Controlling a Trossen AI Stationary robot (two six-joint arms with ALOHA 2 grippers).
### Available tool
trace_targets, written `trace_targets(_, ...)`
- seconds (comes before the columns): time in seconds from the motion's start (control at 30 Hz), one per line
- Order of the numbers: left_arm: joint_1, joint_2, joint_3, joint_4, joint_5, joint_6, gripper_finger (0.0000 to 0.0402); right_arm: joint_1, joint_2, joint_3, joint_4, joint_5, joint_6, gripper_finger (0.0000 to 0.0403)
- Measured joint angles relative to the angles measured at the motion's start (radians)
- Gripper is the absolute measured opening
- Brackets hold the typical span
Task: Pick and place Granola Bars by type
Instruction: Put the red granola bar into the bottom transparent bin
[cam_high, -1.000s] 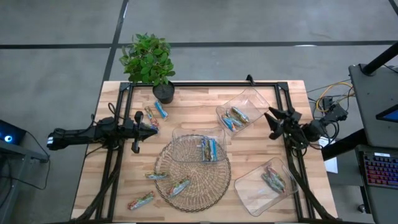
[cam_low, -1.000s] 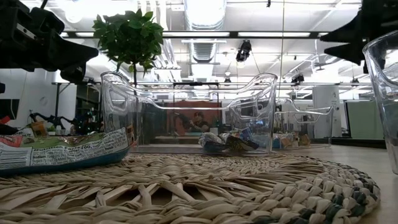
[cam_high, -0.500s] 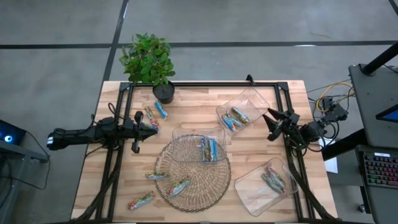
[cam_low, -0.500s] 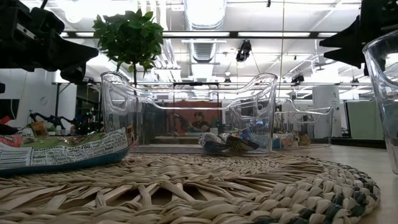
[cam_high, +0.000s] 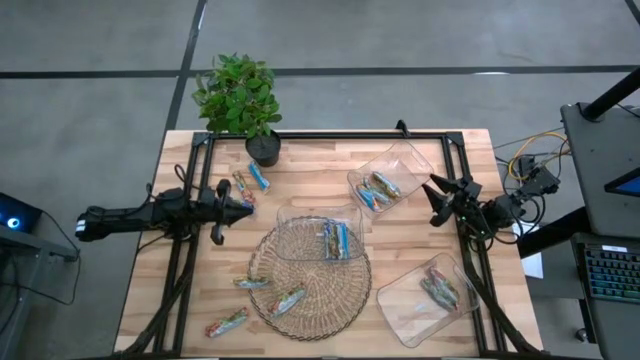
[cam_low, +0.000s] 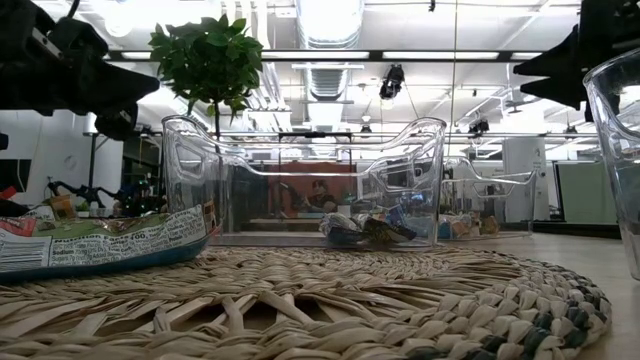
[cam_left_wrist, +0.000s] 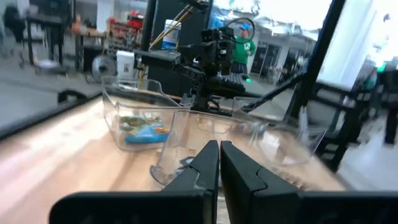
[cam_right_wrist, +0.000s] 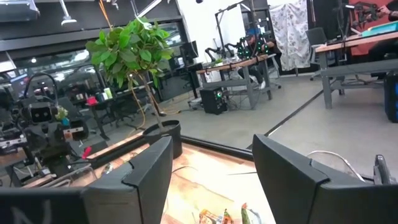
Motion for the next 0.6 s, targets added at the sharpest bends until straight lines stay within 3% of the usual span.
trace_targets(0.17,0.0,0.0,0.0,0.0,0.007,-0.099,0.0,0.0,0.0,0.0,0.0,0.0,-0.002,0.021)
trace_targets(0.6,0.0,0.002,0.0,0.004,0.034,-0.153,0.0003,0.0,0.002,0.0,-0.002,0.0,-0.001,0.021)
